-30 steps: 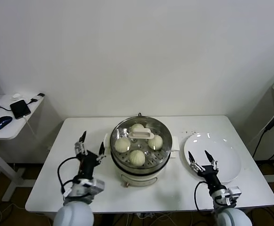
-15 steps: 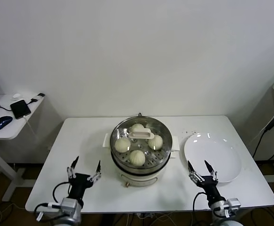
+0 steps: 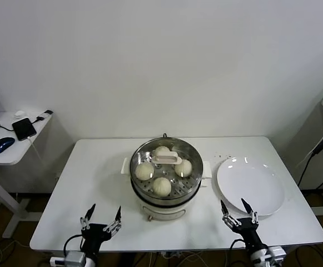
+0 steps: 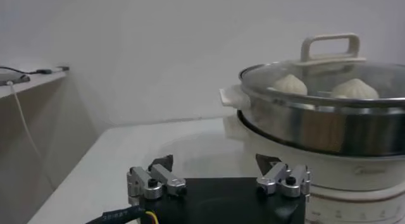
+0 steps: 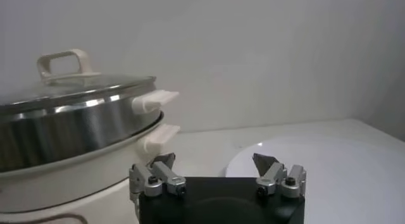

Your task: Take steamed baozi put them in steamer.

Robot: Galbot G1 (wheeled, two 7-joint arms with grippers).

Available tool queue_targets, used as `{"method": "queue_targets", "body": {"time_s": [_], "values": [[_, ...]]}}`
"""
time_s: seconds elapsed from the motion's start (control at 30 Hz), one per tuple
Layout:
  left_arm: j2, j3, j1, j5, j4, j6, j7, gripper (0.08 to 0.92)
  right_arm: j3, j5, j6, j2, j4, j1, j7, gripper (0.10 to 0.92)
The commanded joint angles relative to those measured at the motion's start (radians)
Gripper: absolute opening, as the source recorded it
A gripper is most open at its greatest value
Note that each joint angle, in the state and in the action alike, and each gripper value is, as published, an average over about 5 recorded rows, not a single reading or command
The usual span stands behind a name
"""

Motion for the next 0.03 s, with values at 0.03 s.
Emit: {"method": "queue_targets", "body": {"time_s": [0.03], "values": [[-0.005, 0.002, 0.064, -0.053, -0.044, 0.021, -0.001, 0.823, 0.009, -0.010, -0.019, -0.007, 0.057, -0.045, 0.030, 0.823]]}}
